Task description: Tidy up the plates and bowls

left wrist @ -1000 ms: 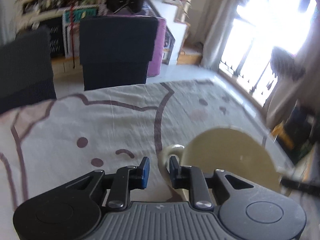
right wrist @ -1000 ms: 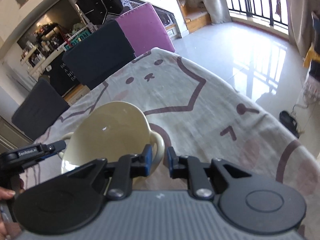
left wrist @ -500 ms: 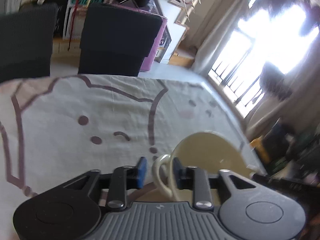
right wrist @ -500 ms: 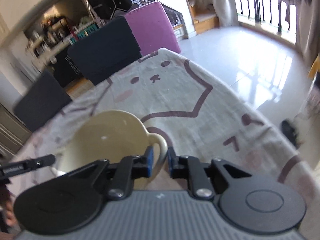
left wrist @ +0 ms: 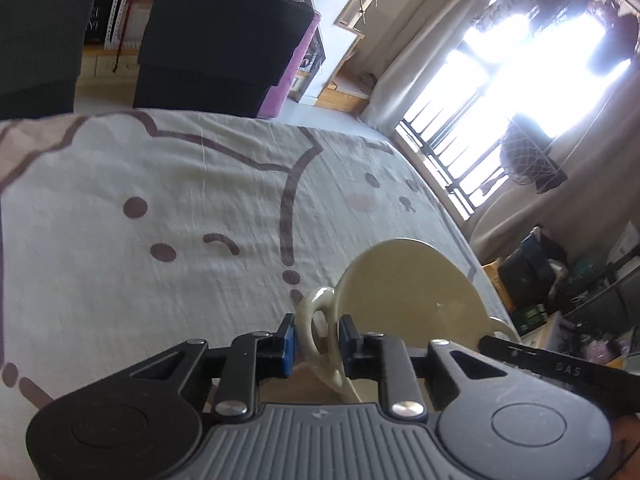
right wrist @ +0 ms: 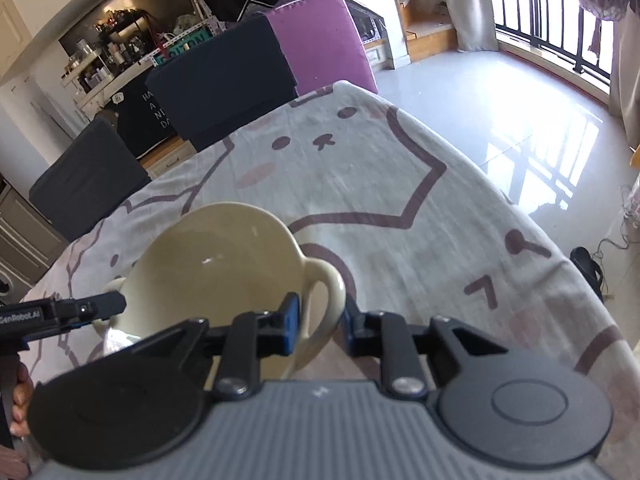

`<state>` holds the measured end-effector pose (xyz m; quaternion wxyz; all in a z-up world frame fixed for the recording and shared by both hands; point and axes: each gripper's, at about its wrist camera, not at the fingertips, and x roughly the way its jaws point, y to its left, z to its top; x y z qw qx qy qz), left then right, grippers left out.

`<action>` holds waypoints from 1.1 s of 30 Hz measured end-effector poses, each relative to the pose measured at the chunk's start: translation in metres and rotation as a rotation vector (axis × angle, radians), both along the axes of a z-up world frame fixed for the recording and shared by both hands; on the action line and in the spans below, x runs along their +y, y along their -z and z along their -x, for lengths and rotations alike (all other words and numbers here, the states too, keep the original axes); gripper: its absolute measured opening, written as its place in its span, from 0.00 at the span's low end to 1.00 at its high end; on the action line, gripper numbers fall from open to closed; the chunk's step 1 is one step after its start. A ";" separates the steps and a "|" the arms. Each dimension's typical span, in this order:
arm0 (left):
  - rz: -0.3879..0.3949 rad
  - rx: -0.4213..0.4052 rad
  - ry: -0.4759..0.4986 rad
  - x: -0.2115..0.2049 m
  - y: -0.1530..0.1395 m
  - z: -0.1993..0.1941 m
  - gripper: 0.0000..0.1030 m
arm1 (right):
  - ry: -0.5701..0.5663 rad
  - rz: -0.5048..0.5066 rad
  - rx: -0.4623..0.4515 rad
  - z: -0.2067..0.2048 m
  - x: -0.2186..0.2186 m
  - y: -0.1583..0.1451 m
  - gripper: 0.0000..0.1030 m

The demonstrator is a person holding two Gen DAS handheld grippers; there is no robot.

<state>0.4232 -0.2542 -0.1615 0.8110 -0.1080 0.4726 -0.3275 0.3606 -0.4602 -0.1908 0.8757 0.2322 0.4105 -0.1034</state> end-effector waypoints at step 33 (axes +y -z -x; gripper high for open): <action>0.001 -0.188 -0.213 0.103 -0.138 0.132 0.24 | -0.193 0.082 -0.273 0.086 0.077 -0.130 0.23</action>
